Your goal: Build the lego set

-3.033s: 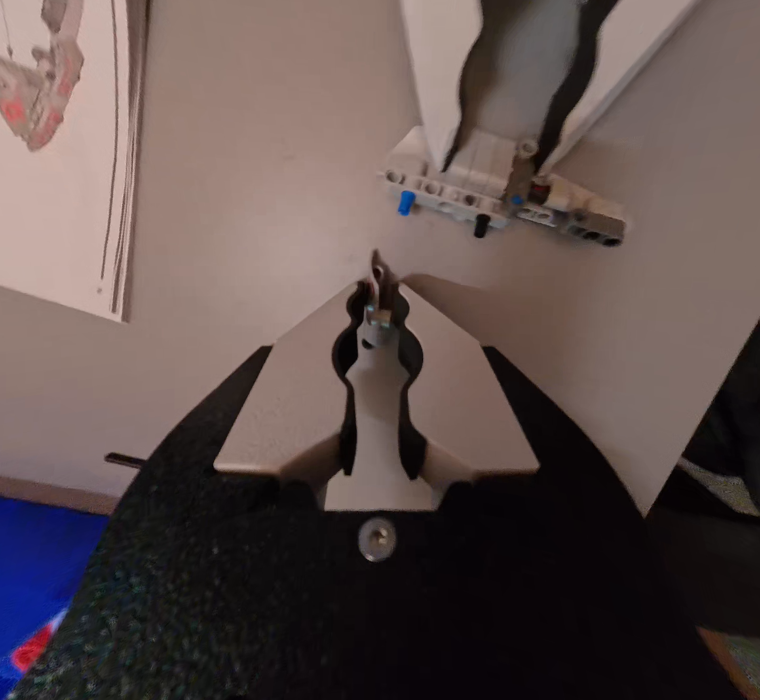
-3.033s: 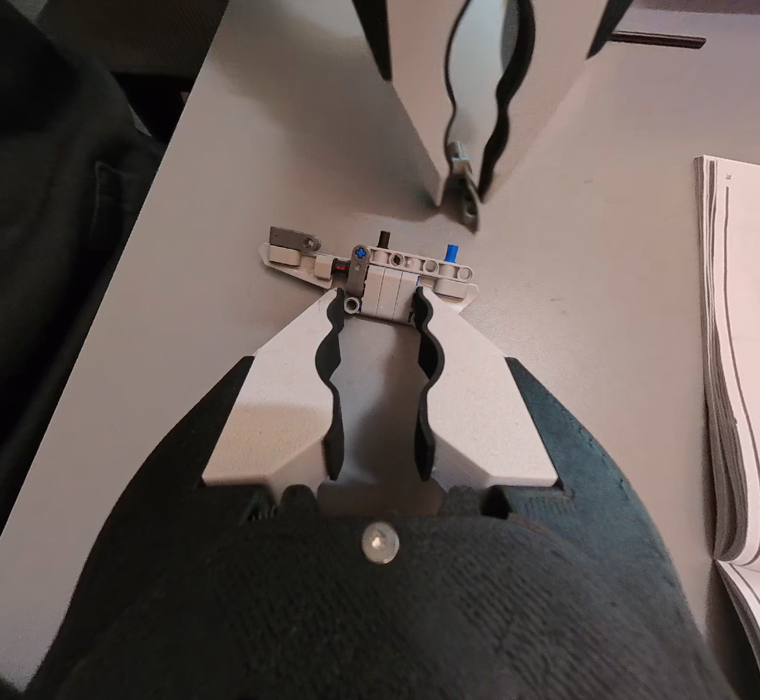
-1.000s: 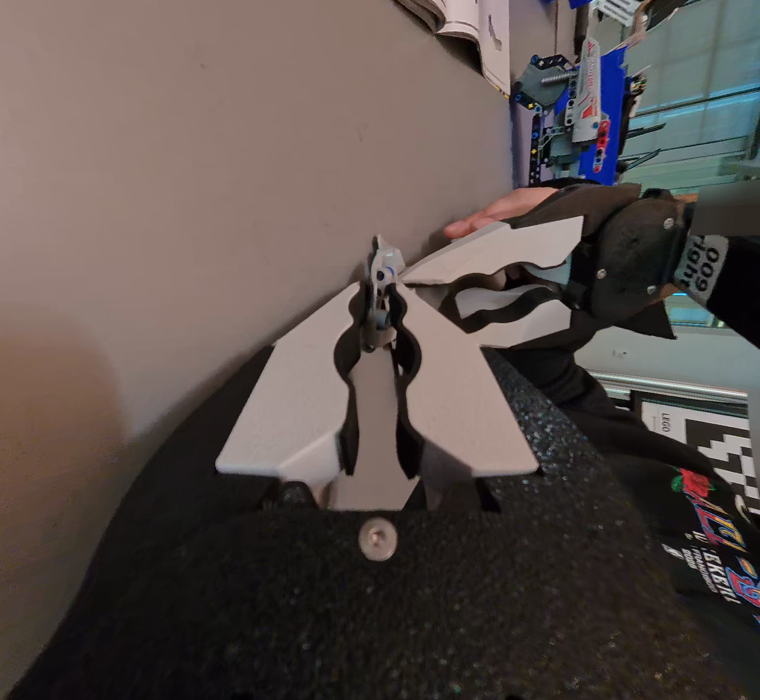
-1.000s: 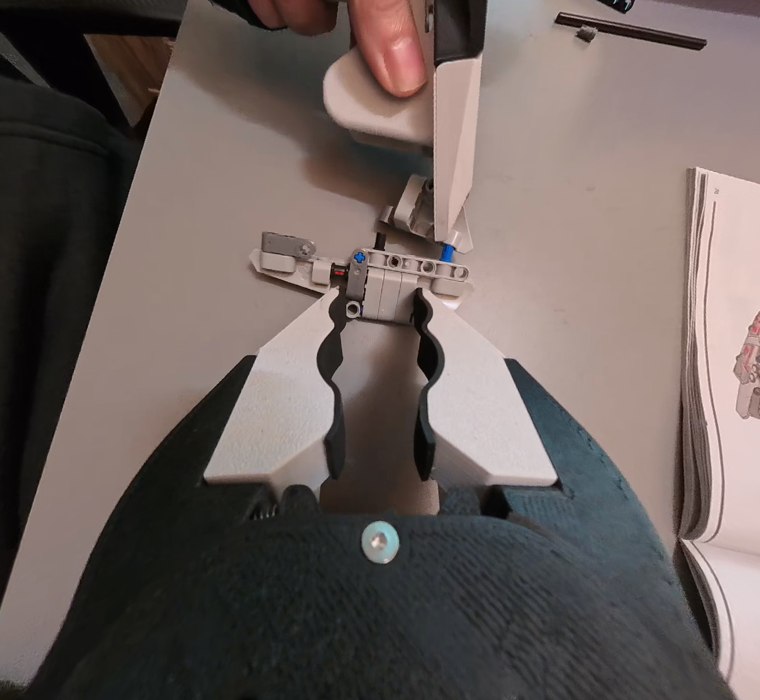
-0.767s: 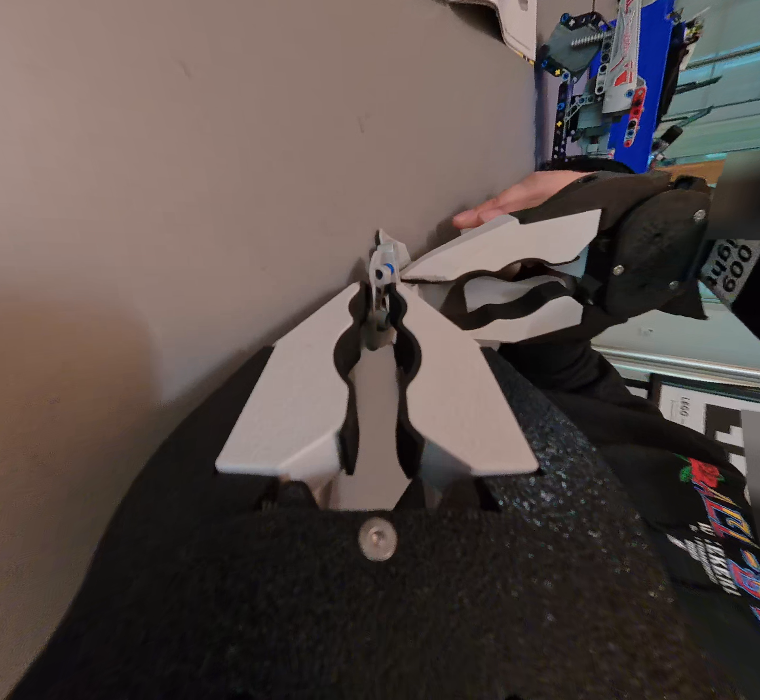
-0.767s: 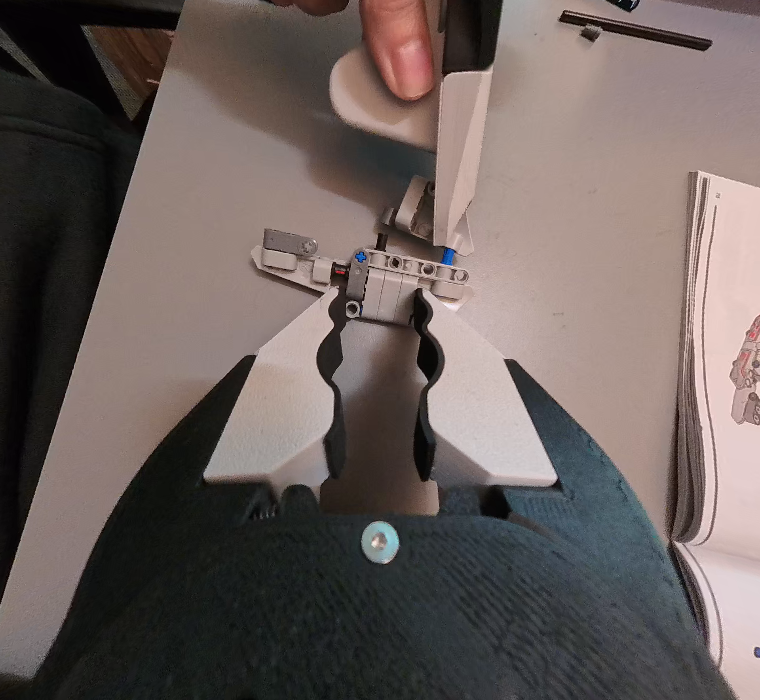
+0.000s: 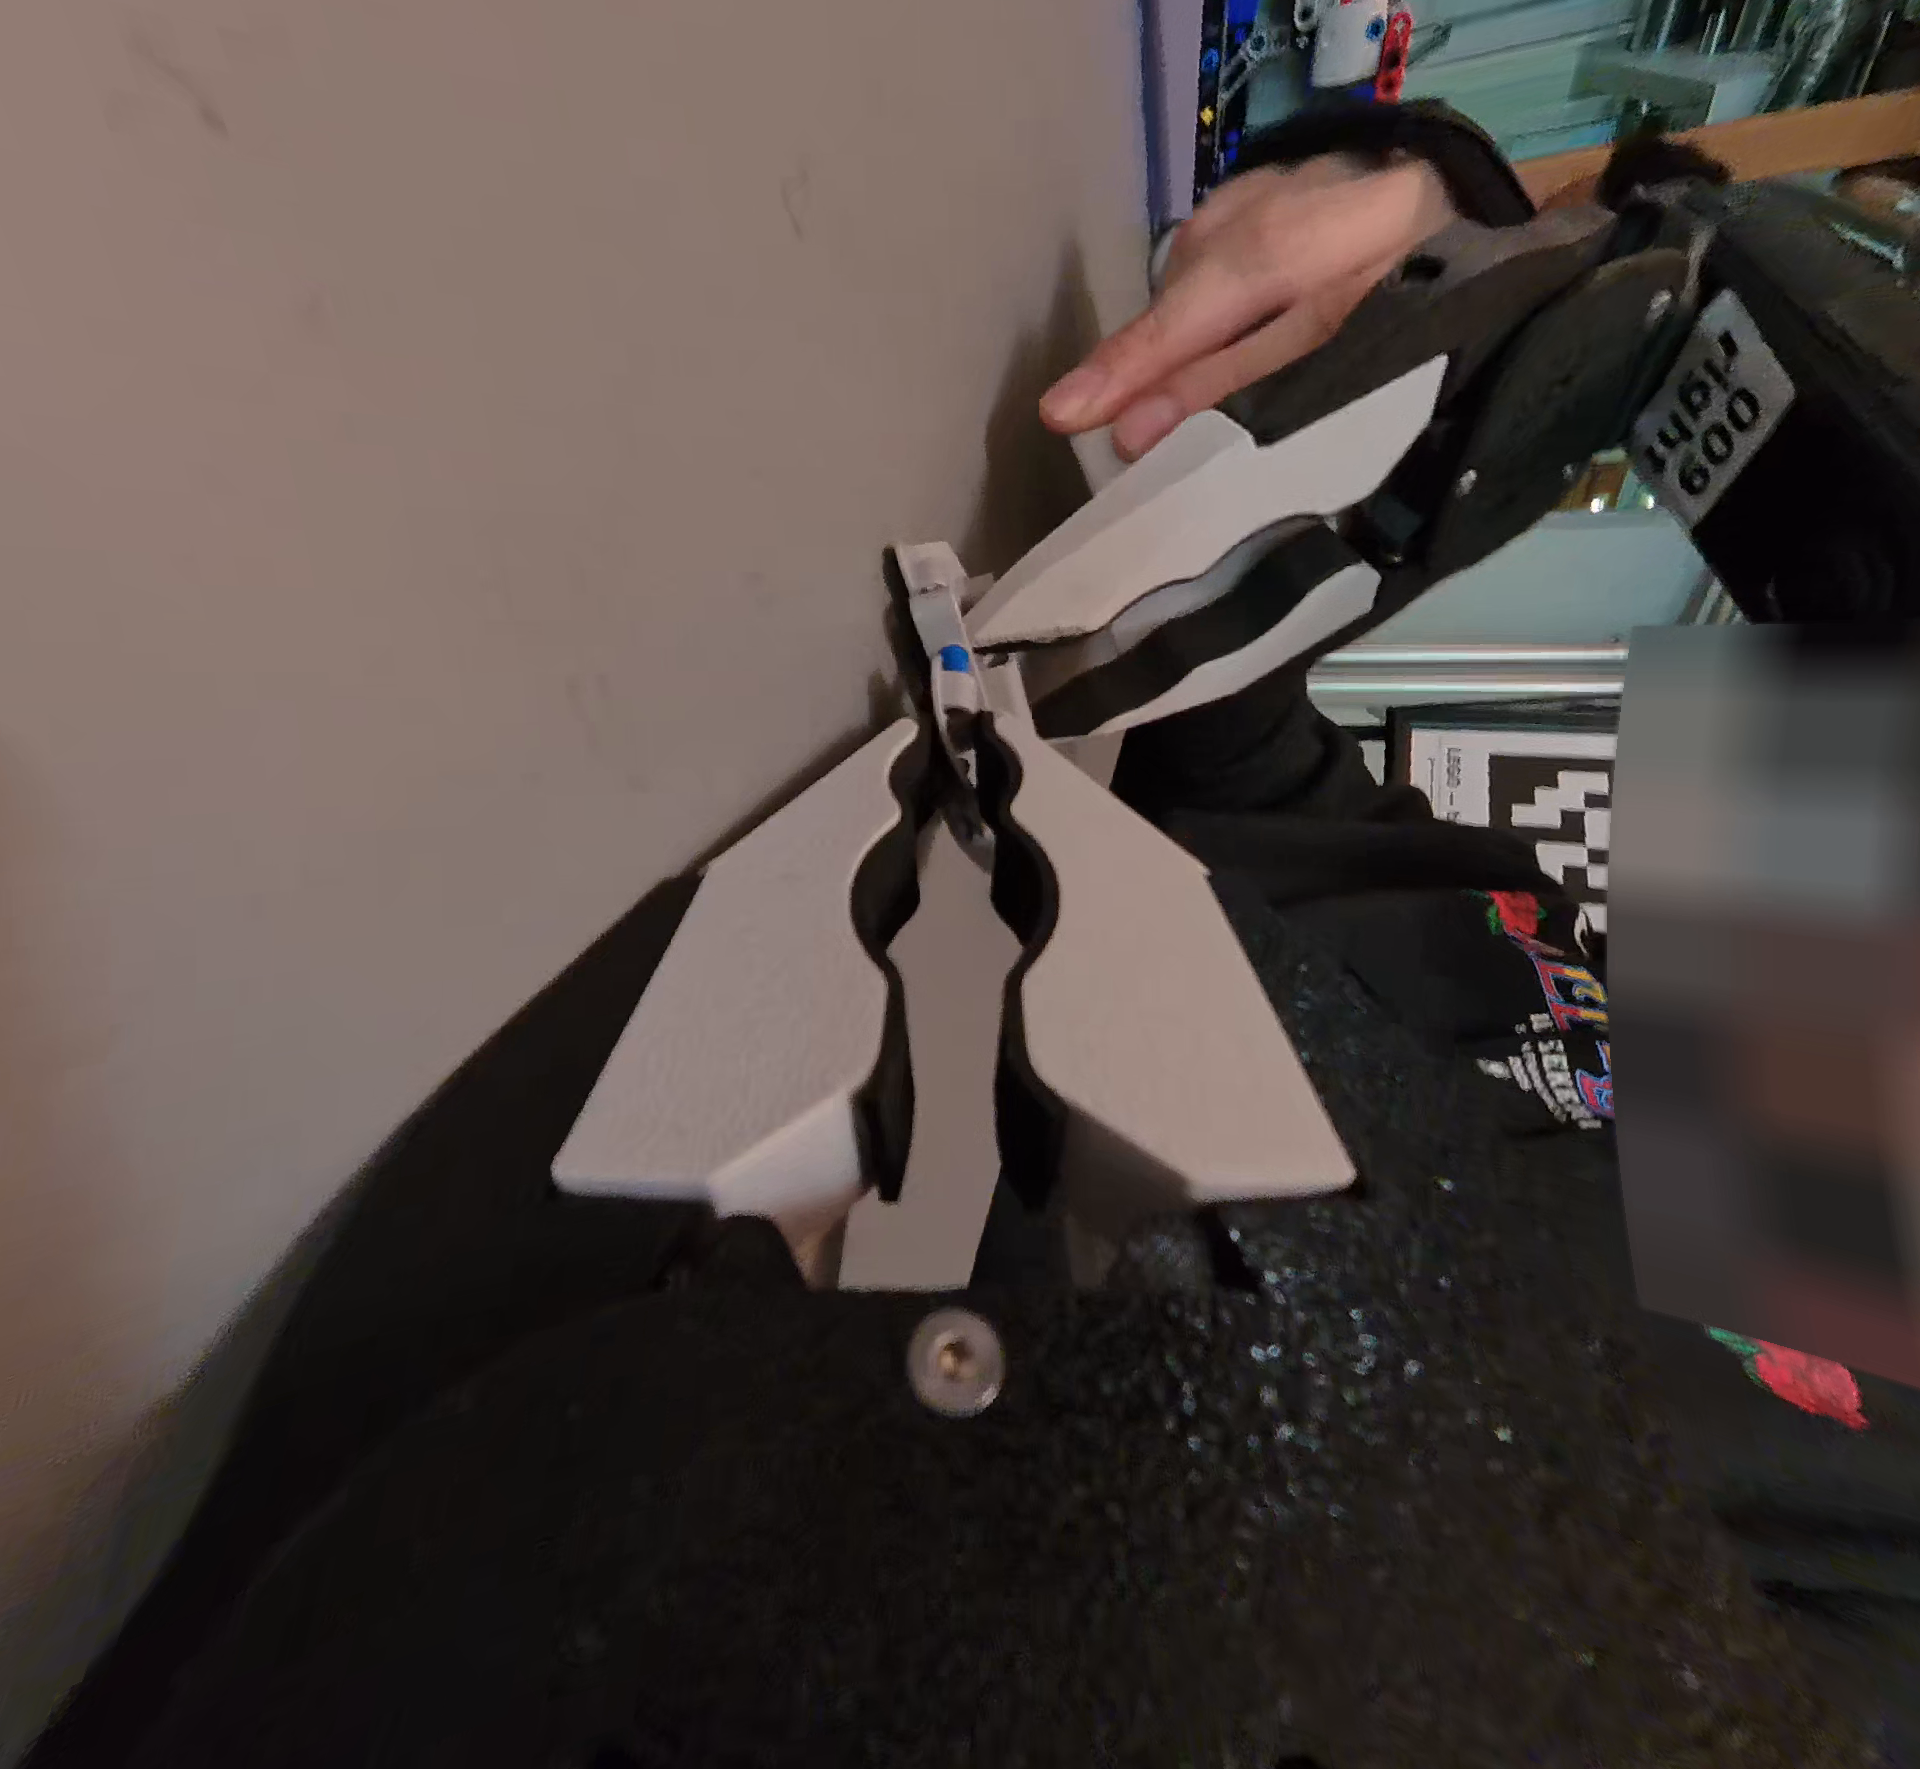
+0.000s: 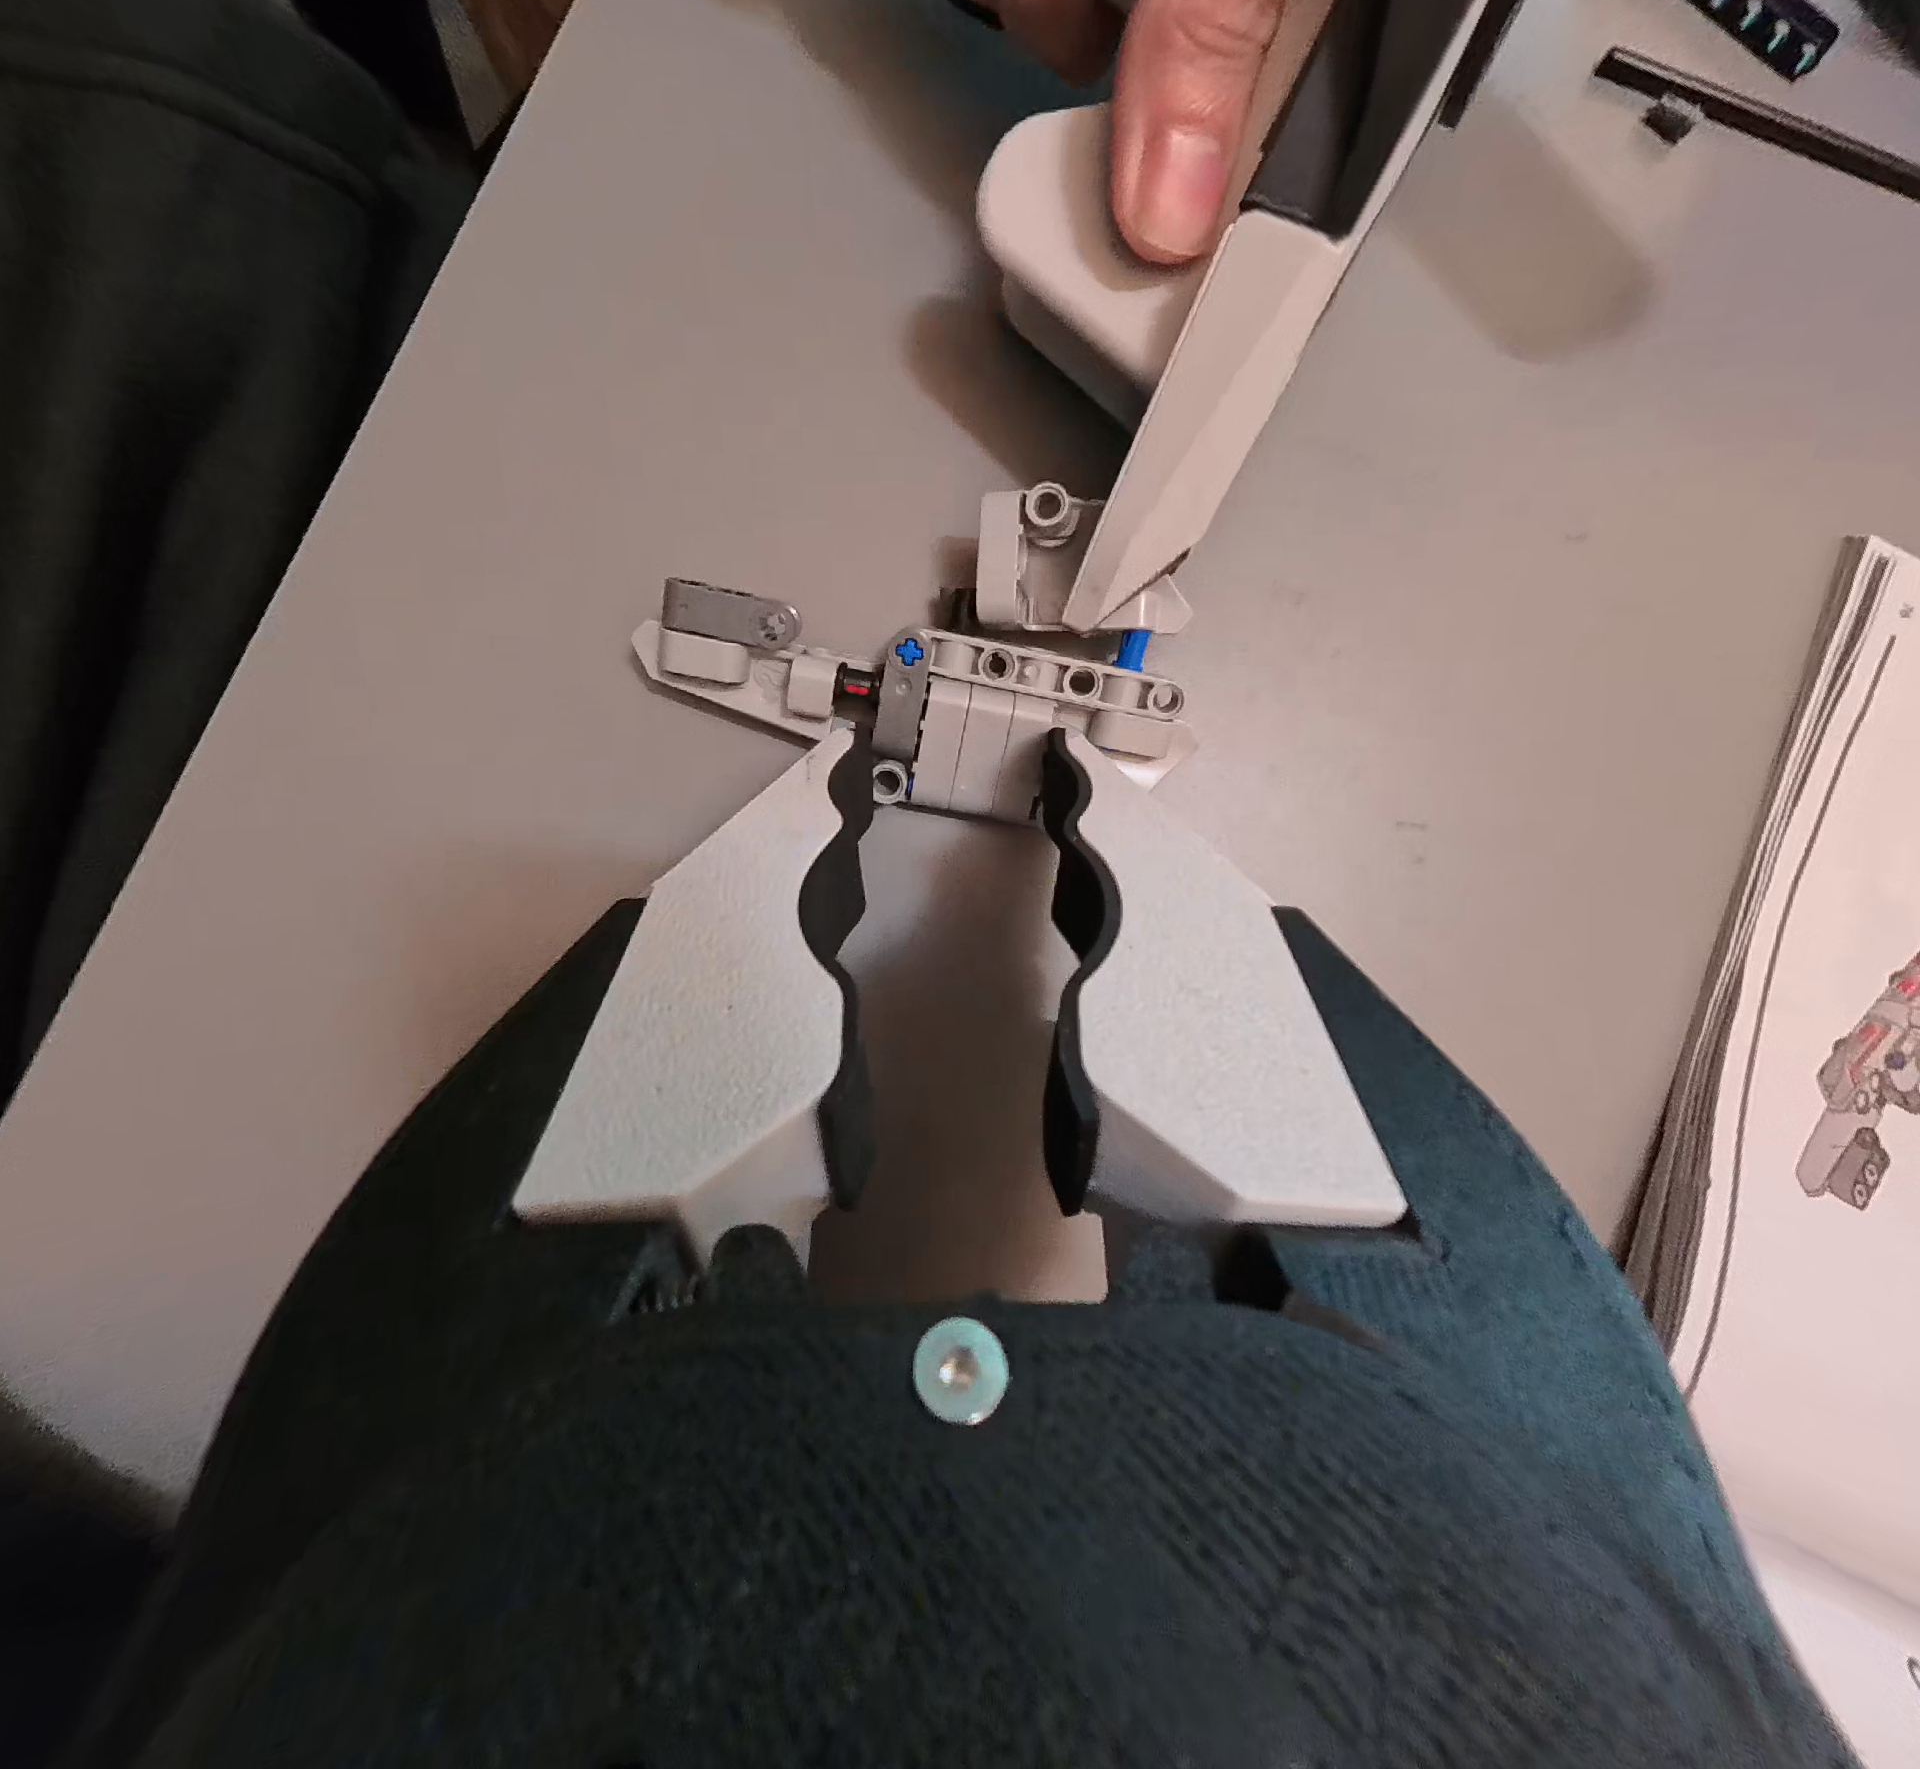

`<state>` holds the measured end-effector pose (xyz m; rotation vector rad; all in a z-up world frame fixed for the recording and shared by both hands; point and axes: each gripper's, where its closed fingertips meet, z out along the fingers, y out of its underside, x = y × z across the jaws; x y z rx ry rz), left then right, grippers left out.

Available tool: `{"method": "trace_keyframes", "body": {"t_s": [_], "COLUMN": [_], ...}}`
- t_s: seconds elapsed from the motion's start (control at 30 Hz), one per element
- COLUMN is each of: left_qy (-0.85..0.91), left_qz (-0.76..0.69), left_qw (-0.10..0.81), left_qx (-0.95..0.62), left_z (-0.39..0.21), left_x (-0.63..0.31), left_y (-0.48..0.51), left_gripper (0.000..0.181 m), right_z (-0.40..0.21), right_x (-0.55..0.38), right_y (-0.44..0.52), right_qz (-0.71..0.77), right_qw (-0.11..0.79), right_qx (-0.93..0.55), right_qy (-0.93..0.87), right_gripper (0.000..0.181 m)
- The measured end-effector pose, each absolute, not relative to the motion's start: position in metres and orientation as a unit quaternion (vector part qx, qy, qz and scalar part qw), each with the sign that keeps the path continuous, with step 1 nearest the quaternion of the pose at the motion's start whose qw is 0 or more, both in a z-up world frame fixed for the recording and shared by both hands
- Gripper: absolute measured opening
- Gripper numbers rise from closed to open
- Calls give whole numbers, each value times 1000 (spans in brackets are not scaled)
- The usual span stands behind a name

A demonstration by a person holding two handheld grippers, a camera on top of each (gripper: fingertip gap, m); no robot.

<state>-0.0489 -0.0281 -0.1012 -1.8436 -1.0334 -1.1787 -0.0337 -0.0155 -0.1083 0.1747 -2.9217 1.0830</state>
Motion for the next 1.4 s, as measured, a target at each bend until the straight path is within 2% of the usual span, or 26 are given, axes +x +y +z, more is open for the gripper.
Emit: {"method": "trace_keyframes", "body": {"t_s": [0.03, 0.47, 0.93, 1.03, 1.23, 1.4], "left_qy": [-387, -302, -230, -248, -234, -200], "left_qz": [-460, -504, -494, -510, -521, -528], "left_qw": [353, 309, 345, 321, 267, 229], "left_qx": [-717, -748, -764, -758, -776, -793], "left_z": [-101, -97, -93, -95, -99, -102], "left_x": [-46, -26, -17, -17, -15, -15], "left_y": [-28, -26, -26, -23, -17, -19], "left_gripper": [5, 5, 5, 5, 4, 4], "right_z": [-108, -106, -103, -102, -101, -103], "right_x": [-32, -17, -15, -14, -15, -20], "right_y": [-15, -6, -3, -1, 10, 10], "right_qz": [355, 322, 243, 232, 118, 133], "right_qw": [9, 28, 68, 85, 93, 69], "right_qx": [65, 190, 334, 343, 399, 415], "right_qy": [-932, -927, -908, -906, -905, -897], "right_gripper": [31, 31, 31, 30, 30, 30]}}
